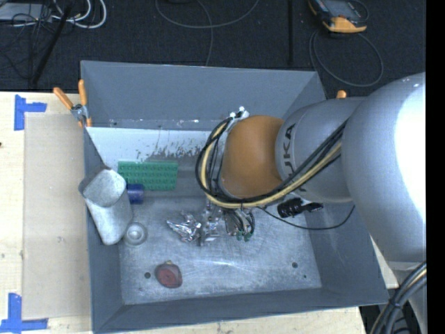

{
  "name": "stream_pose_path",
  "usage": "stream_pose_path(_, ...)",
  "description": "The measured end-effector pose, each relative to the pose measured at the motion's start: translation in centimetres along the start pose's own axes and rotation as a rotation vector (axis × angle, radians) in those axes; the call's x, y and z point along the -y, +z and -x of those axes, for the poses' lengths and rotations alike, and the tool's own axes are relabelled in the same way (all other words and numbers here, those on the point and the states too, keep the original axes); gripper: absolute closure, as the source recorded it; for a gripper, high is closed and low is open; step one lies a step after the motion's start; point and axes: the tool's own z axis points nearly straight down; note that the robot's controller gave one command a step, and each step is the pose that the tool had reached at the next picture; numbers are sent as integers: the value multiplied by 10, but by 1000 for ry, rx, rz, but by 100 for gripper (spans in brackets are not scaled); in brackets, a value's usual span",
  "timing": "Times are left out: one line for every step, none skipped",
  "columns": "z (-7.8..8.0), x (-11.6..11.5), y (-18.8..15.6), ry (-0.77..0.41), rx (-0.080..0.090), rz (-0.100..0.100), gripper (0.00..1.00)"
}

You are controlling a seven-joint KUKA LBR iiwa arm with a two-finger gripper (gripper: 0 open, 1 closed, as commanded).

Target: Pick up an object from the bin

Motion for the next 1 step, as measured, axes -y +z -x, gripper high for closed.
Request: stream_pose_path(15, -8, -154, -29, 7, 0, 100)
